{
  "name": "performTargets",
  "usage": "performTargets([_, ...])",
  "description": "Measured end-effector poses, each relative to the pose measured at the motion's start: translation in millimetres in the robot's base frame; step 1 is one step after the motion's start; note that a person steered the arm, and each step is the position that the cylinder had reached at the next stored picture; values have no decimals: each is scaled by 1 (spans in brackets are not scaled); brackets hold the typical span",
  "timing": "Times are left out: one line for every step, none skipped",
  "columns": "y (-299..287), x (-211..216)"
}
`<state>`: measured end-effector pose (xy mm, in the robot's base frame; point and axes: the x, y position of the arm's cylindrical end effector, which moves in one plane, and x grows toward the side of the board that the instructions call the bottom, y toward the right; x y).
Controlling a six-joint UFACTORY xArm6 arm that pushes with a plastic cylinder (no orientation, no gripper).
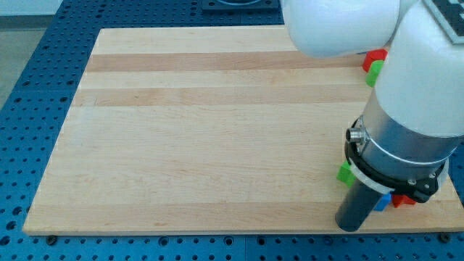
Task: Place your hand to the bottom of the blue cube
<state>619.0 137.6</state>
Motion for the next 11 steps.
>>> performTargets([5,-1])
performTargets([9,0])
performTargets([11,0])
performTargets([10,-1])
performTargets([11,0])
performTargets([15,0])
performTargets([21,-1])
performTargets([22,-1])
performTargets([22,0])
performTargets([24,0])
performTargets([32,0])
